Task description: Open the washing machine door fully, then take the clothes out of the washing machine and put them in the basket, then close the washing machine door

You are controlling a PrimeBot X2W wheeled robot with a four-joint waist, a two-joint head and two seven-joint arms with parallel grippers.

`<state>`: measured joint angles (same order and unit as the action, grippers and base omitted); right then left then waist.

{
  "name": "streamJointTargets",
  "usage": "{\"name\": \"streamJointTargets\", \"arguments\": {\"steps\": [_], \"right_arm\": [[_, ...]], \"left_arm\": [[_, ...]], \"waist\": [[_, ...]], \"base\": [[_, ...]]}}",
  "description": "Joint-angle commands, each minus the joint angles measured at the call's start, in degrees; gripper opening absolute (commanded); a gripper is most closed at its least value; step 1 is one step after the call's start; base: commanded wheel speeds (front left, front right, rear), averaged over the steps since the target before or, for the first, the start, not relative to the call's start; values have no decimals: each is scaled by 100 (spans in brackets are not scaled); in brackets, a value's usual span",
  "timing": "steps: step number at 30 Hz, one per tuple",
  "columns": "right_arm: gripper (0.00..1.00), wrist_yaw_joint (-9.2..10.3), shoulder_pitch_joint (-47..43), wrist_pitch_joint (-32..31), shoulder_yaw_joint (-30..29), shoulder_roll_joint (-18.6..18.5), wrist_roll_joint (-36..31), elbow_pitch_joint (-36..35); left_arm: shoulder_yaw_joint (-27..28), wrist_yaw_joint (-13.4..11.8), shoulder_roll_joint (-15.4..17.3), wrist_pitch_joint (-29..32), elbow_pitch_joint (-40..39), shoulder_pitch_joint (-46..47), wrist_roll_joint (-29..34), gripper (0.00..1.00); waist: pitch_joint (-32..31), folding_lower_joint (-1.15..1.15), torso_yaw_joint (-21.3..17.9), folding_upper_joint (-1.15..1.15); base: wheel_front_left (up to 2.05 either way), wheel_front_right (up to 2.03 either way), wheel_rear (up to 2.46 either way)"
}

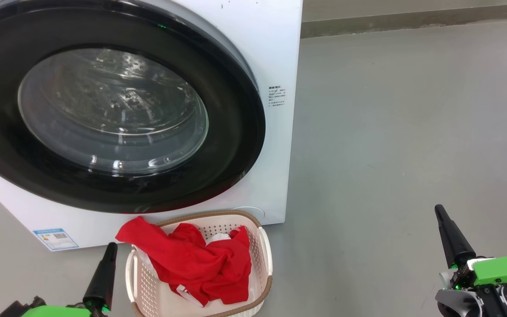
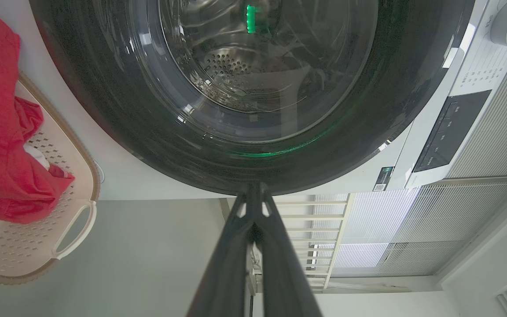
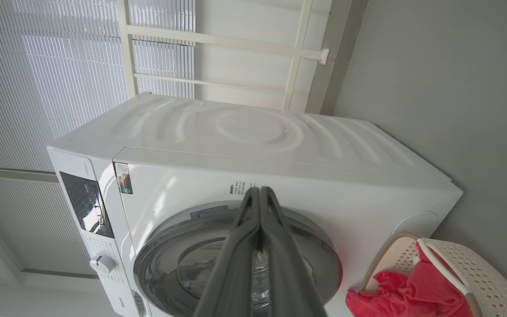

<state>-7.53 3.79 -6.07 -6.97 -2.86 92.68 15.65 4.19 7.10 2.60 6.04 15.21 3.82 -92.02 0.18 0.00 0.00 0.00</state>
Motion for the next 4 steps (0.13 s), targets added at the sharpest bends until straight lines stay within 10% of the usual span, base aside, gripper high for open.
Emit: {"name": "streamJointTargets", "arguments": {"steps": [1, 4], "right_arm": [[0, 4, 237, -22, 70, -23, -31, -164], [0, 4, 237, -23, 69, -22, -32, -164]], "left_arm": [[216, 39, 44, 32, -119, 235, -28, 0], [217, 39, 43, 32, -119, 235, -28, 0]], "waist": [[0, 0, 0, 0], [0, 0, 0, 0]], "base": [[0, 0, 0], [0, 0, 0]]}}
